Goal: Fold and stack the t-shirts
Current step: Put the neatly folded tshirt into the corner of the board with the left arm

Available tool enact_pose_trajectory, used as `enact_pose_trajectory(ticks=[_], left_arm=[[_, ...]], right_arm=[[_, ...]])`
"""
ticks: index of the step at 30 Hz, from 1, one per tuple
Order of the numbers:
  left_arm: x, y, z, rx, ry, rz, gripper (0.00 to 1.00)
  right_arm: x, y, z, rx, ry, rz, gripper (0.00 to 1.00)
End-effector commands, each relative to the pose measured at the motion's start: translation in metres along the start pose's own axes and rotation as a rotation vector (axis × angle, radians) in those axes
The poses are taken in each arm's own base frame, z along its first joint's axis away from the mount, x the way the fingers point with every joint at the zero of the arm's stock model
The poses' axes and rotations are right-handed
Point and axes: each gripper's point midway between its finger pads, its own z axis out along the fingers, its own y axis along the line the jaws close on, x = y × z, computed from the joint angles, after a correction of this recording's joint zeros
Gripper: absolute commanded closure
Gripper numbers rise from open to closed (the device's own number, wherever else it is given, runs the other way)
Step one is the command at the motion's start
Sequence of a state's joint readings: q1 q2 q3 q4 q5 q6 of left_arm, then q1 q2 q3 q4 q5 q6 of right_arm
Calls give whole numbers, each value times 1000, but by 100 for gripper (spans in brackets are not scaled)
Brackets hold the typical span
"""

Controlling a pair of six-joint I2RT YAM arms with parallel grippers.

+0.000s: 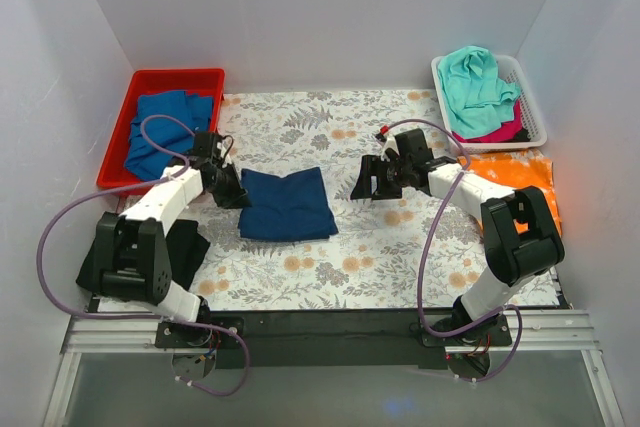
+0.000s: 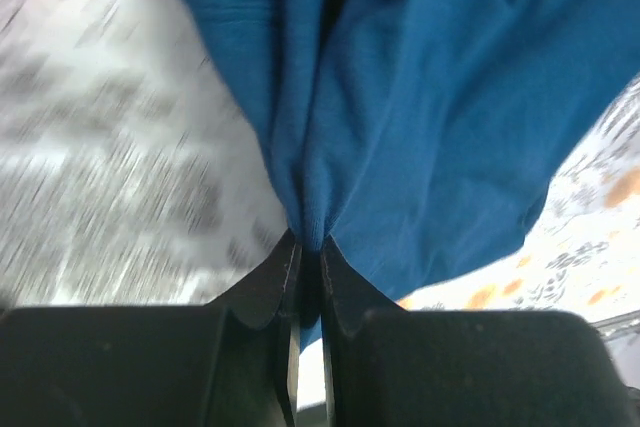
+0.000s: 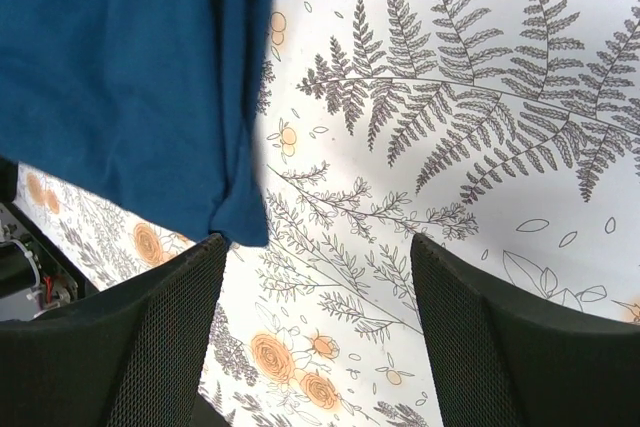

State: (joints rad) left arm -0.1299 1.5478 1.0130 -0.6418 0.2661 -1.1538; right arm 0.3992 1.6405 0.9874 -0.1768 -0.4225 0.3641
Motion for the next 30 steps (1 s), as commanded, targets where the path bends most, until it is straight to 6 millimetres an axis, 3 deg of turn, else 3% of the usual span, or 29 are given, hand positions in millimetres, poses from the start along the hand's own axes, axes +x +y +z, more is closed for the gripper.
enact_pose_trajectory(ticks=[1, 5, 8, 9, 14, 21, 24, 25, 30], left_arm=[[21, 21, -47, -141, 12, -22, 100], [48, 37, -68, -221, 28, -126, 100], [68, 58, -82, -335, 44, -203, 100], [74, 73, -89, -422, 44, -216, 100], [81, 92, -104, -555, 7, -308, 100], [54, 110, -129, -688, -94, -367, 100], [33, 115, -146, -730, -129, -384, 100], [15, 109, -157, -712, -174, -366, 100], [-22, 119, -176, -756, -236, -357, 100]], right_arm=[[-25, 17, -11, -37, -50, -44, 20], [-30, 20, -12, -45, -48, -48, 21], [-34, 22, -10, -53, -45, -51, 22], [-33, 22, -10, -54, -42, -50, 22], [-29, 23, -7, -70, -23, -42, 23], [-20, 21, -9, -72, -8, -45, 24], [-17, 20, -10, -72, -2, -51, 24], [-15, 20, -10, -72, 1, -55, 24], [-14, 20, -10, -74, 10, -57, 25]])
